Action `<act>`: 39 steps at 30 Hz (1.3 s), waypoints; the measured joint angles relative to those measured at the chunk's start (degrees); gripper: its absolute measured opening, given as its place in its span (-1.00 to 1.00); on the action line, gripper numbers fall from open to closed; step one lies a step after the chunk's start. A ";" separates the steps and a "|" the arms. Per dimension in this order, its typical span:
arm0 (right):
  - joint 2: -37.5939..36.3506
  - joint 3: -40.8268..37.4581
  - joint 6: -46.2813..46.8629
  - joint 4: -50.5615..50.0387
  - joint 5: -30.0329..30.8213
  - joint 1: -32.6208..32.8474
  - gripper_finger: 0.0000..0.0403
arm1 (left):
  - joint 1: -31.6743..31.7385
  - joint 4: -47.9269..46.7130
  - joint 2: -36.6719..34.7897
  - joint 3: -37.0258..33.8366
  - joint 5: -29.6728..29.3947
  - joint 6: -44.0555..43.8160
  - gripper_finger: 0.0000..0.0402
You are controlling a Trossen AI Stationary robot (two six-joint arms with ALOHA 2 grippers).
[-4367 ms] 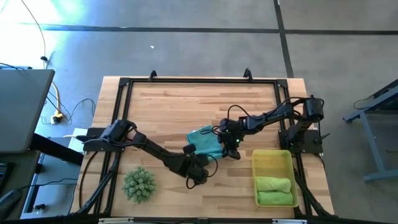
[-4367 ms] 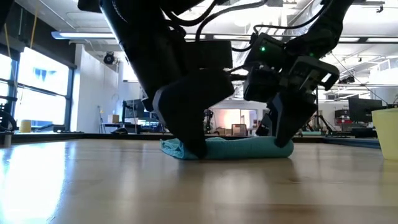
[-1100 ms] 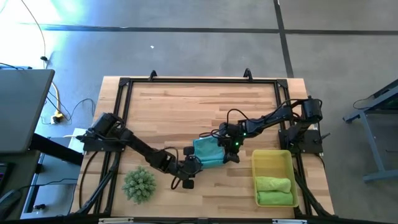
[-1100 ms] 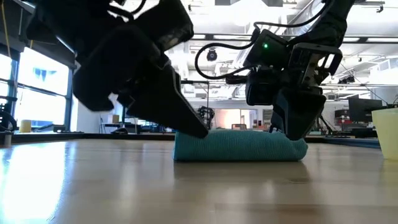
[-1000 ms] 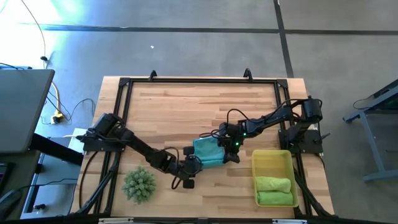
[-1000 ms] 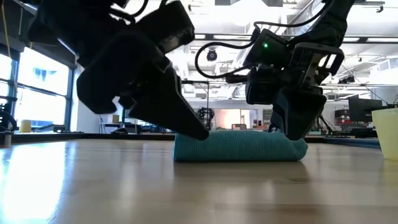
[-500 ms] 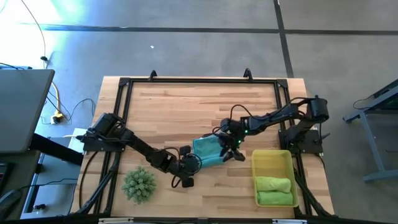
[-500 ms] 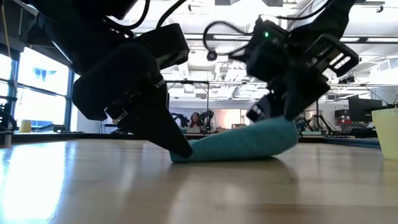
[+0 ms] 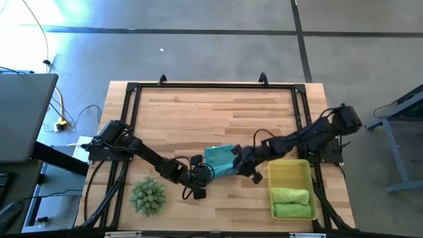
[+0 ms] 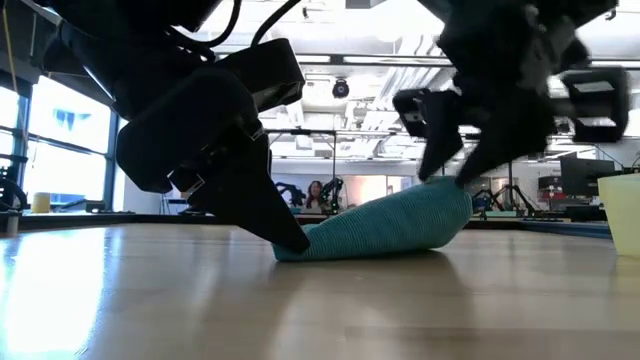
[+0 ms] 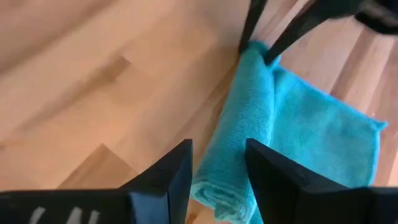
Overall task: Roll microfiber towels into tight, uniform cylinder then place into a basket
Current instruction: Roll the blue microfiber cloth
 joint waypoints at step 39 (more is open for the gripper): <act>9.19 0.08 25.92 -3.76 -0.49 1.12 -0.96 | -3.45 -11.63 0.02 11.75 -4.25 8.70 -0.48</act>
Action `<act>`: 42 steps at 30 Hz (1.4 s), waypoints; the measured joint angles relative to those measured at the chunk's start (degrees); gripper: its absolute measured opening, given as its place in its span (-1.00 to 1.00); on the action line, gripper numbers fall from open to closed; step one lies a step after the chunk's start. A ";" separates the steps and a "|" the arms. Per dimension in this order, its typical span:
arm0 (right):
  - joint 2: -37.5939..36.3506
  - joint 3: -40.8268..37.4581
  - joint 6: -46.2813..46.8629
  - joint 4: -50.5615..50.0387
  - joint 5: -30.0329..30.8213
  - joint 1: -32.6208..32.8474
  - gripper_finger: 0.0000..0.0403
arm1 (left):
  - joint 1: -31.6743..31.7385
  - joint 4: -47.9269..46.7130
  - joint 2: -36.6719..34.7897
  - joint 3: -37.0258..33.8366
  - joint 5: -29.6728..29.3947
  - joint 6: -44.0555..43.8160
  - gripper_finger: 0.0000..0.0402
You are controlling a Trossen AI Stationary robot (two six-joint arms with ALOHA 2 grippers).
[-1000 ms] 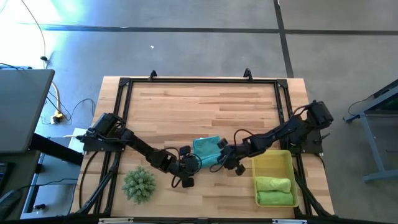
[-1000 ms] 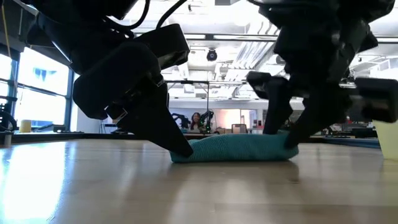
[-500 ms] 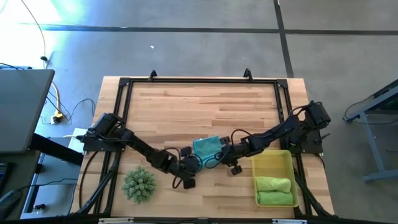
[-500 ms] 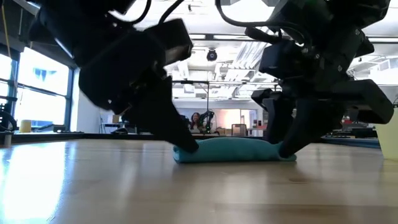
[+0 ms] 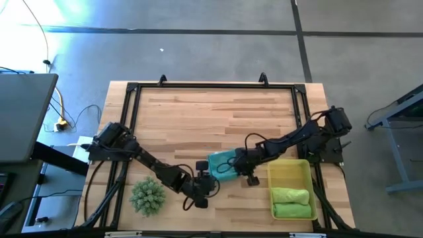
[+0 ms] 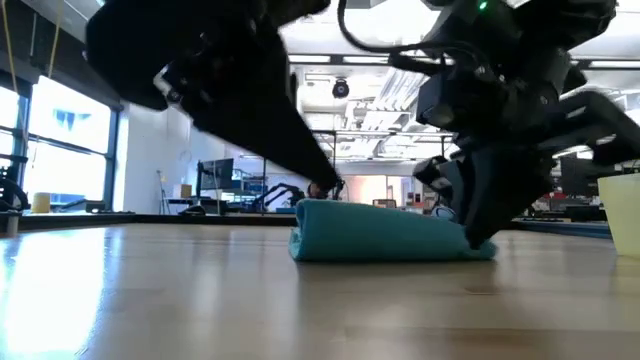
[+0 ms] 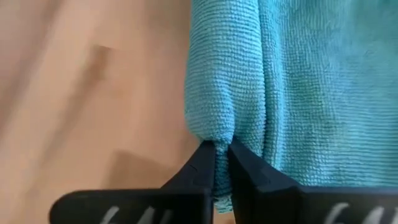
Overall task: Roll microfiber towels into tight, uniform cylinder then place into a basket
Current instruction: Roll the blue microfiber cloth
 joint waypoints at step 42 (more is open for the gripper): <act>0.21 -0.19 15.24 0.65 -19.17 -7.41 -1.00 | 1.99 9.51 9.11 4.65 -9.75 10.87 -0.48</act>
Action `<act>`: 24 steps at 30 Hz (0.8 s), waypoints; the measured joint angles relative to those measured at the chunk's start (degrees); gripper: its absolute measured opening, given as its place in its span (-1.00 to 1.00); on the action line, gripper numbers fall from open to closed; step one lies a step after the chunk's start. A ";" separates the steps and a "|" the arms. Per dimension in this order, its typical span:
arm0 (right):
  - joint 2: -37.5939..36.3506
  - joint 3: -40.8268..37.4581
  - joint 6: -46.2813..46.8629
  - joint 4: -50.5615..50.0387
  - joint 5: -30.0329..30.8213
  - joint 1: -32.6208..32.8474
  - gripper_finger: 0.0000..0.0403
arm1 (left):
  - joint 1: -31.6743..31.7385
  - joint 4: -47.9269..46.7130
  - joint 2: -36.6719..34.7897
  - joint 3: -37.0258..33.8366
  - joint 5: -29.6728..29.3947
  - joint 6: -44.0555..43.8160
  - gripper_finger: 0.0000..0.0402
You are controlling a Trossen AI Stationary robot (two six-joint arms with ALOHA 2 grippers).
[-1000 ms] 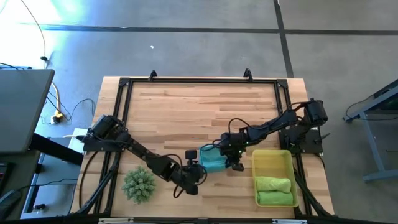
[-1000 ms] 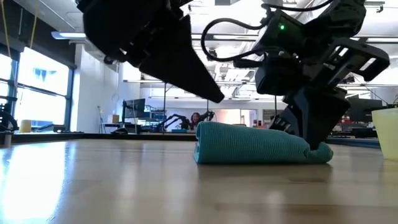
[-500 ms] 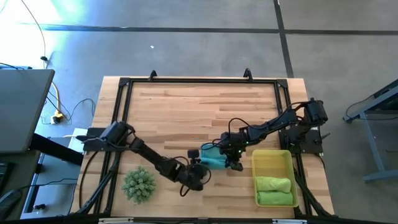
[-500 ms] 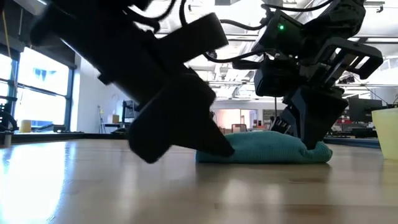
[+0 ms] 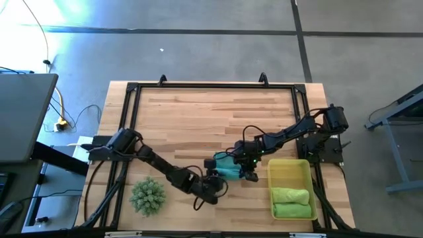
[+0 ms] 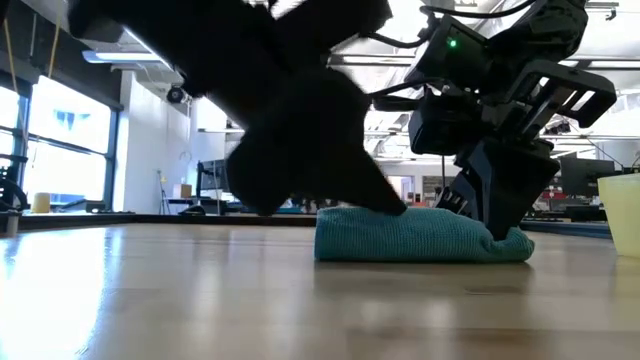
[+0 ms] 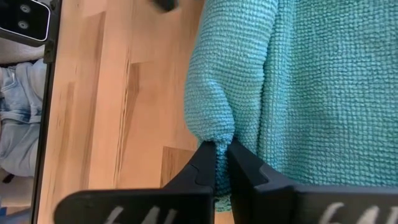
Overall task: Roll microfiber towels into tight, uniform cylinder then place into a basket
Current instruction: Roll the blue microfiber cloth
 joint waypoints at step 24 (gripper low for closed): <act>-11.98 0.02 -24.31 -6.56 5.66 4.09 -0.17 | 5.62 -9.96 0.11 -0.19 22.44 -46.25 -0.48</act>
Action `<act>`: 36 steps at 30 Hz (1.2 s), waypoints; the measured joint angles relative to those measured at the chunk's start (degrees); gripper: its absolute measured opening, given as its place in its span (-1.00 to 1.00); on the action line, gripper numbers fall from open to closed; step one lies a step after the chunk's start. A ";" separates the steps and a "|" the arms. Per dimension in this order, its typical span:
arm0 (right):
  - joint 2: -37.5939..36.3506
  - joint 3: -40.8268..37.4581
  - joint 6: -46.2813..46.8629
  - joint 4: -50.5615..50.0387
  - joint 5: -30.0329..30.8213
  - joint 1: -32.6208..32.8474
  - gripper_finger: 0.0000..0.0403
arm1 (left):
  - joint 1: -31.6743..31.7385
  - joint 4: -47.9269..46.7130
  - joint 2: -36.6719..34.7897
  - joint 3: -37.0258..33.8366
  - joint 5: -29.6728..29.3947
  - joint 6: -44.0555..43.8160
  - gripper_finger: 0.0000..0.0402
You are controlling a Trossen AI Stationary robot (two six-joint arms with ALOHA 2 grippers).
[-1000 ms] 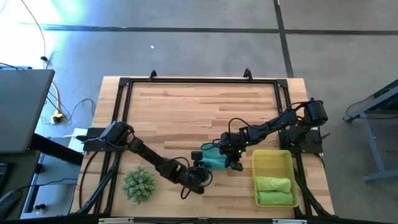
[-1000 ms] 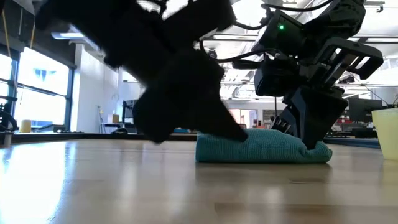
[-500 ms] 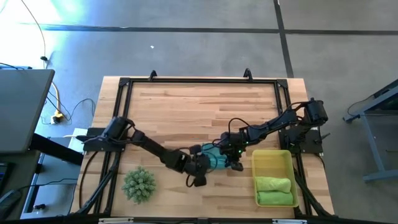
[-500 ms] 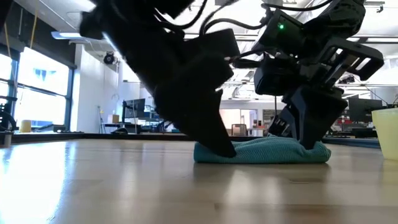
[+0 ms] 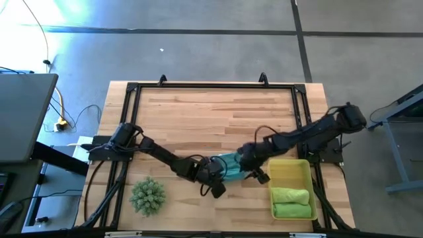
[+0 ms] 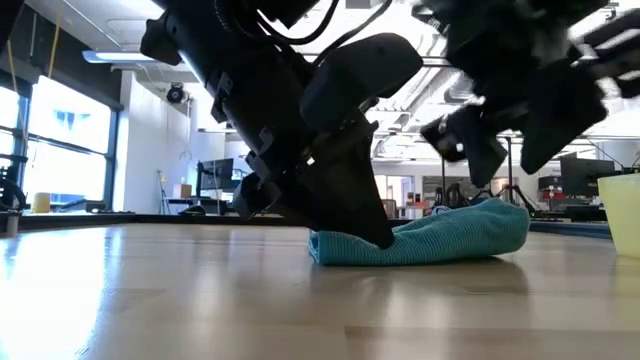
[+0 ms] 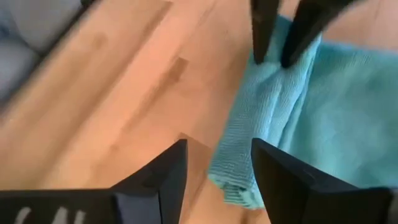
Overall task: Roll microfiber towels into tight, uniform cylinder then place into a basket
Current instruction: Roll the blue microfiber cloth
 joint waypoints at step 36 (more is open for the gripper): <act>8.56 0.31 4.47 -1.63 34.52 11.30 -0.40 | 0.08 3.35 -1.92 -0.53 -3.95 4.33 -0.48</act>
